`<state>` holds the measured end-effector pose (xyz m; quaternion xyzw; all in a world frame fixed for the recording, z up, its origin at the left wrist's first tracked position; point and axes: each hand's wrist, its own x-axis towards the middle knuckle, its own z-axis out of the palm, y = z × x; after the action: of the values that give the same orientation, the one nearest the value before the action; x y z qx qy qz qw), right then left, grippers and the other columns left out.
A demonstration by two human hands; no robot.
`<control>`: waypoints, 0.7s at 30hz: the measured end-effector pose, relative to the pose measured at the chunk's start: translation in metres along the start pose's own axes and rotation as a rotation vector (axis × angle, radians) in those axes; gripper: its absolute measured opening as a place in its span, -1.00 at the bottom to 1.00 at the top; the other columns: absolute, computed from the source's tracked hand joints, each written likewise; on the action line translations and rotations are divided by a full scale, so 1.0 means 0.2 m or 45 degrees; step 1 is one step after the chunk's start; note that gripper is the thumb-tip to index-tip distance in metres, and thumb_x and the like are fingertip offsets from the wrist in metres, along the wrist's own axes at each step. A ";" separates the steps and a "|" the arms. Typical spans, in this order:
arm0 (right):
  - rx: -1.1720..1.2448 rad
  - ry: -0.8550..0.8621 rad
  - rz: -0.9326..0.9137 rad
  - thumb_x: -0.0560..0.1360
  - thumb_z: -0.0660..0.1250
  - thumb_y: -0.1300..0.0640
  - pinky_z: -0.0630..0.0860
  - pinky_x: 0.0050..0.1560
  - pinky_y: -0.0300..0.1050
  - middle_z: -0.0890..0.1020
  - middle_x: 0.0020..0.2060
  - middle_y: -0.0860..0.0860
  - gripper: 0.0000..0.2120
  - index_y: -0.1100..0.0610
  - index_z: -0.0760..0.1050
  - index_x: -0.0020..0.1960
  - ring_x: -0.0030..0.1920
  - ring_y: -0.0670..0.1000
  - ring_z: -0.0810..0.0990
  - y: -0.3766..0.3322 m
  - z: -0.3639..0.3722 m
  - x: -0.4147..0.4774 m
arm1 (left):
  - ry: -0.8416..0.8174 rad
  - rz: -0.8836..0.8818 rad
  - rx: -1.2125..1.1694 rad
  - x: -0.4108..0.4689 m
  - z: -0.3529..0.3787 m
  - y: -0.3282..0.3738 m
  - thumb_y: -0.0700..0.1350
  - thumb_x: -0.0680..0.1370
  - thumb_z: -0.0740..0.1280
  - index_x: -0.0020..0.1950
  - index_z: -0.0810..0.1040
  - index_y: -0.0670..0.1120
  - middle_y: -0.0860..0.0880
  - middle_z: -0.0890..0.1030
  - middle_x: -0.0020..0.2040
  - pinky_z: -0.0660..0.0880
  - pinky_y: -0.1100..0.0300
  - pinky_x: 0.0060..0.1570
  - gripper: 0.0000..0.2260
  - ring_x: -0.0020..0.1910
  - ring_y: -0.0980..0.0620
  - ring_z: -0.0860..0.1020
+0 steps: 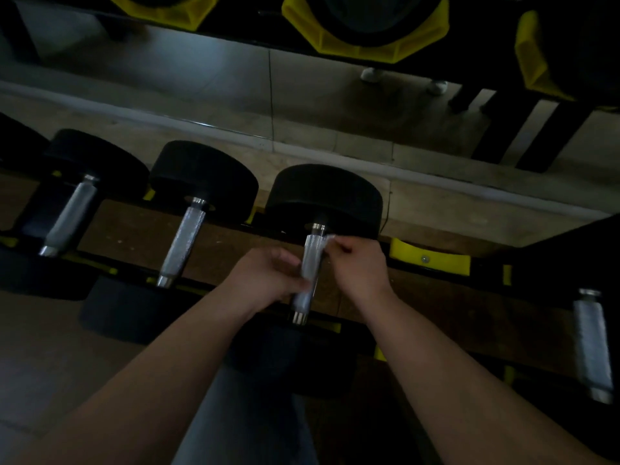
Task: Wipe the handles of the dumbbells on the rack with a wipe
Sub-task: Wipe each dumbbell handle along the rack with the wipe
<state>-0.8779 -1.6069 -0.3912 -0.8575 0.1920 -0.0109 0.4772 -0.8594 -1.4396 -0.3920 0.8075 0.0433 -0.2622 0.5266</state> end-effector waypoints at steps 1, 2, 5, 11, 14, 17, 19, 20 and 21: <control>-0.045 -0.029 0.009 0.63 0.28 0.07 0.38 -0.42 -0.33 0.62 -0.34 -0.12 -0.75 -0.06 0.62 -0.18 -0.35 -0.16 0.57 0.00 0.00 0.00 | 0.000 0.008 -0.009 0.00 0.00 0.00 -0.21 0.31 0.63 0.02 0.63 -0.02 -0.07 0.70 -0.06 0.67 0.00 -0.04 -0.65 -0.07 -0.08 0.70; -0.096 -0.076 0.019 0.64 0.26 0.07 0.36 -0.44 -0.36 0.60 -0.35 -0.11 -0.74 -0.01 0.64 -0.17 -0.35 -0.15 0.56 0.01 0.01 -0.01 | 0.003 0.017 -0.025 0.01 0.00 -0.01 -0.23 0.31 0.63 0.01 0.62 -0.02 -0.10 0.70 -0.06 0.67 0.01 -0.06 -0.66 -0.08 -0.10 0.70; -0.102 -0.226 0.081 0.65 0.25 0.07 0.35 -0.39 -0.29 0.55 -0.40 -0.14 -0.72 0.05 0.67 -0.13 -0.36 -0.14 0.52 0.05 0.03 -0.06 | -0.007 0.015 -0.056 0.03 0.00 -0.03 -0.25 0.32 0.62 -0.02 0.61 -0.02 -0.10 0.70 -0.07 0.65 0.04 -0.10 -0.67 -0.11 -0.07 0.68; -0.077 -0.295 0.133 0.65 0.24 0.10 0.46 -0.29 -0.15 0.56 -0.39 -0.08 -0.72 0.14 0.68 -0.11 -0.38 -0.09 0.52 0.05 0.03 -0.07 | -0.037 0.011 -0.062 0.04 0.00 -0.04 -0.22 0.31 0.63 -0.02 0.63 0.00 -0.03 0.70 -0.10 0.62 0.09 -0.12 -0.67 -0.06 -0.02 0.68; -0.160 -0.311 0.075 0.64 0.24 0.11 0.41 -0.29 -0.17 0.55 -0.38 -0.06 -0.70 0.17 0.65 -0.15 -0.36 -0.09 0.49 0.04 0.02 -0.10 | -0.030 0.046 -0.030 0.01 -0.01 -0.02 -0.19 0.34 0.61 0.04 0.63 0.00 -0.01 0.70 -0.09 0.56 0.24 -0.24 -0.67 -0.09 0.06 0.68; -0.272 -0.493 0.095 0.64 0.25 0.06 0.41 -0.31 -0.17 0.63 -0.26 0.02 -0.72 0.14 0.68 -0.07 -0.33 -0.06 0.53 0.04 -0.02 -0.14 | -0.011 0.059 -0.002 -0.01 -0.01 -0.01 -0.18 0.34 0.62 0.06 0.63 -0.02 0.01 0.70 -0.08 0.62 0.17 -0.11 -0.66 -0.06 0.08 0.68; -0.261 -0.568 0.116 0.63 0.28 0.06 0.42 -0.33 -0.19 0.64 -0.24 0.04 -0.74 0.14 0.69 -0.06 -0.36 -0.07 0.53 0.05 -0.03 -0.15 | 0.011 0.046 0.010 -0.01 -0.01 -0.01 -0.17 0.32 0.63 0.02 0.63 -0.01 0.01 0.71 -0.09 0.65 0.05 0.00 -0.66 -0.06 0.06 0.69; -0.213 -0.530 0.136 0.62 0.28 0.08 0.42 -0.33 -0.19 0.65 -0.24 0.04 -0.75 0.14 0.70 -0.05 -0.36 -0.07 0.52 0.05 -0.02 -0.14 | 0.028 0.047 0.024 -0.01 -0.01 0.00 -0.17 0.30 0.64 -0.01 0.64 0.00 0.01 0.71 -0.10 0.65 0.00 0.03 -0.67 -0.07 0.05 0.69; -0.127 -0.450 0.162 0.62 0.29 0.09 0.44 -0.31 -0.18 0.65 -0.24 0.03 -0.77 0.13 0.71 -0.03 -0.35 -0.07 0.53 0.05 -0.01 -0.13 | 0.041 0.057 0.048 -0.01 -0.01 0.00 -0.17 0.29 0.64 -0.04 0.65 0.01 0.02 0.71 -0.12 0.65 -0.03 0.05 -0.69 -0.08 0.05 0.69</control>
<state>-0.9047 -1.6041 -0.3947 -0.8548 0.1595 0.1795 0.4601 -0.8605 -1.4376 -0.3909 0.8221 0.0288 -0.2381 0.5163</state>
